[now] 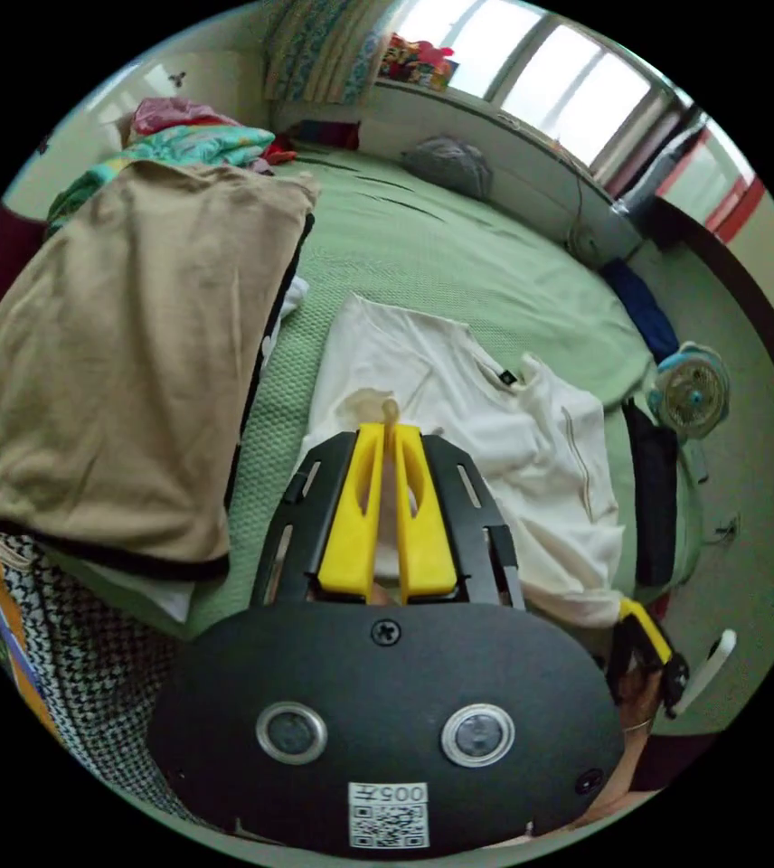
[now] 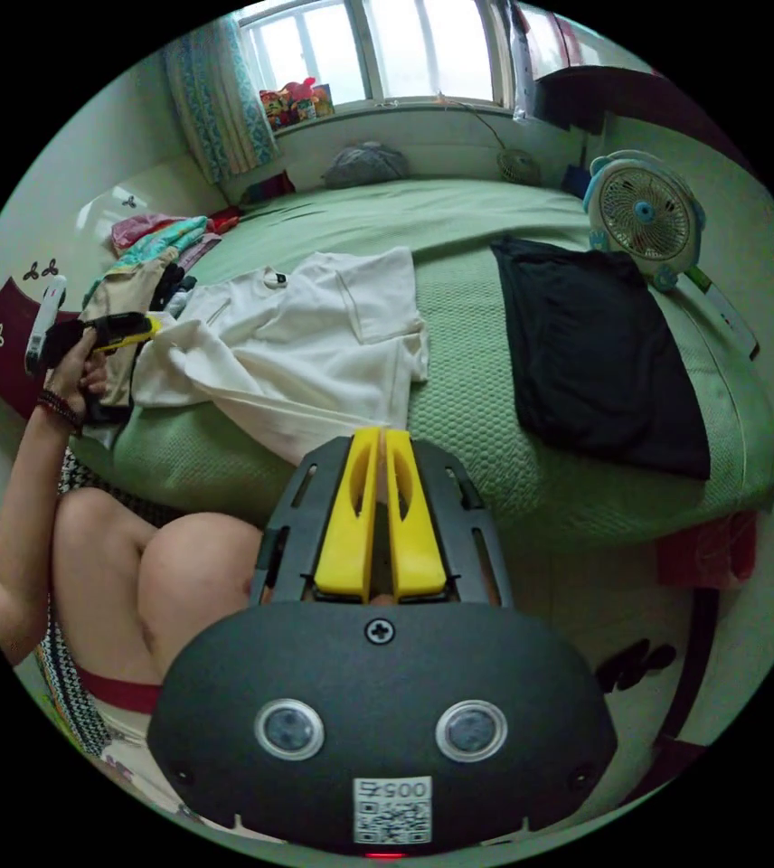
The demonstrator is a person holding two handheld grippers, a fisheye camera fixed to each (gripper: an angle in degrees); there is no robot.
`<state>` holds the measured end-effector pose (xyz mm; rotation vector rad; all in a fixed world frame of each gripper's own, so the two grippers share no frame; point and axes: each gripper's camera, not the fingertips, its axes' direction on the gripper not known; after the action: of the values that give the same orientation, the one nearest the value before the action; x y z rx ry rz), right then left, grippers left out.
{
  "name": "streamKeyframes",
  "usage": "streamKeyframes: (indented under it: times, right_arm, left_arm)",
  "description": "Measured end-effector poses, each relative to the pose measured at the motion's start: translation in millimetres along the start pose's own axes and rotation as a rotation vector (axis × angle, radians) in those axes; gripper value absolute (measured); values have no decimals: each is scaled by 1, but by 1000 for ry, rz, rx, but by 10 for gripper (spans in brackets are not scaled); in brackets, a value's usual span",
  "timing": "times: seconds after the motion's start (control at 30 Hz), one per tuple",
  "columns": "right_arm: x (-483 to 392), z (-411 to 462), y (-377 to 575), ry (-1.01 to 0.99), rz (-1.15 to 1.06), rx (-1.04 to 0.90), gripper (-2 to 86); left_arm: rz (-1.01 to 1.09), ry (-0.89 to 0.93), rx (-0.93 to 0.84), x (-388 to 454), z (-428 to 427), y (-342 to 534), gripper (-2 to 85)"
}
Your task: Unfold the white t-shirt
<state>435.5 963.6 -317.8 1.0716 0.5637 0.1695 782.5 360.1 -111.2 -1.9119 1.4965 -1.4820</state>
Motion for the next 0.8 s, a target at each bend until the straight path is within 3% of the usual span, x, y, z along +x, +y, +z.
streamKeyframes:
  times: [0.53,0.7,0.8]
  right_arm:
    - [17,-129,62,24,-3,232,-17]
    - [23,-144,84,8,-22,220,-16]
    - [24,-134,88,-17,-37,116,-15]
  left_arm:
    - [134,-34,63,-18,-169,142,11]
    - [76,-33,-4,-36,-173,183,12]
    - [18,-69,-93,-47,-158,202,14]
